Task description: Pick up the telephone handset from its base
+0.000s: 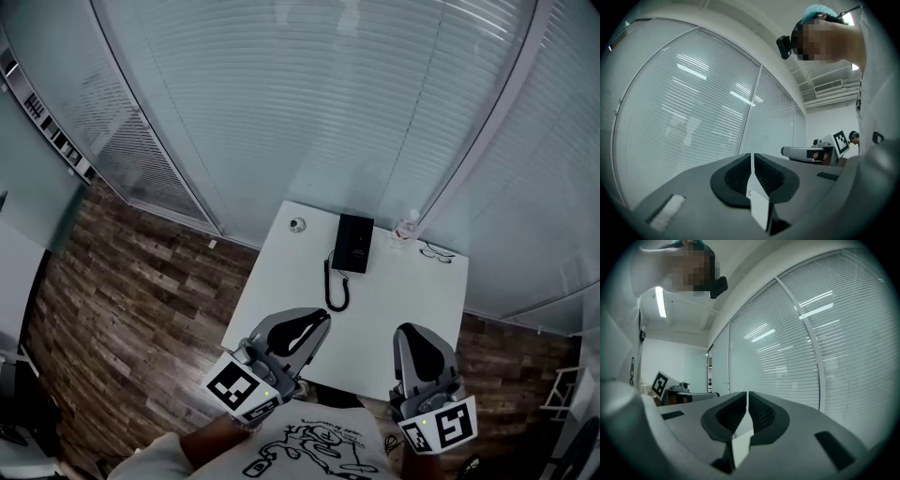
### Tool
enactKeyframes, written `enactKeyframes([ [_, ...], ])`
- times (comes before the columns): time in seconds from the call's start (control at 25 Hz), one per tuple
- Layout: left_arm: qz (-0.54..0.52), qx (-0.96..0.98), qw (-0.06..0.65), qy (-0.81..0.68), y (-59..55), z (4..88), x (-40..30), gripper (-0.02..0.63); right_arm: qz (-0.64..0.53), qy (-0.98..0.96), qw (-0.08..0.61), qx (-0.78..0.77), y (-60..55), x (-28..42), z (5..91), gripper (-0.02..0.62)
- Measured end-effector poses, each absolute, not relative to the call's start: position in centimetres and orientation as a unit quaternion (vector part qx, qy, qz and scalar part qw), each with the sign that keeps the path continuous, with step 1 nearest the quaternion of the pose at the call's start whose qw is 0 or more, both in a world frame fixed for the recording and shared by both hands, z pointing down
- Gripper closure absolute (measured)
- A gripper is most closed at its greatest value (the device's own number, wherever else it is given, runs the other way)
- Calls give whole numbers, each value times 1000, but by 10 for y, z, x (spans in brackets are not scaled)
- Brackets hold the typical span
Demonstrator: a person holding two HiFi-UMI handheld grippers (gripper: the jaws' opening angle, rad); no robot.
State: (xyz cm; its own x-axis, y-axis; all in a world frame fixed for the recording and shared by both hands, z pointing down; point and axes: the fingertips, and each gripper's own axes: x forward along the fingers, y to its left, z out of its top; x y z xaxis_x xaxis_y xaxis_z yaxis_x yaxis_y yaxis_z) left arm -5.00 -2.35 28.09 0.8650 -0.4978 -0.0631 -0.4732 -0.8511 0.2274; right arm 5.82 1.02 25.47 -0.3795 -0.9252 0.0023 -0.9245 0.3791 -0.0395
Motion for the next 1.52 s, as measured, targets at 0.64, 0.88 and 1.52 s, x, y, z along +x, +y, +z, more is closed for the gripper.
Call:
enactKeyframes([
  [0.64, -49, 960, 105, -256, -69, 304, 64, 584, -12, 833, 20, -553, -36, 169, 275, 584],
  [0.88, -48, 958, 116, -256, -76, 300, 73, 584, -17, 834, 15, -552, -48, 176, 274, 584],
  [1.52, -52, 964, 101, -240, -119, 292, 23, 584, -24, 832, 13, -554, -83, 116, 276, 584],
])
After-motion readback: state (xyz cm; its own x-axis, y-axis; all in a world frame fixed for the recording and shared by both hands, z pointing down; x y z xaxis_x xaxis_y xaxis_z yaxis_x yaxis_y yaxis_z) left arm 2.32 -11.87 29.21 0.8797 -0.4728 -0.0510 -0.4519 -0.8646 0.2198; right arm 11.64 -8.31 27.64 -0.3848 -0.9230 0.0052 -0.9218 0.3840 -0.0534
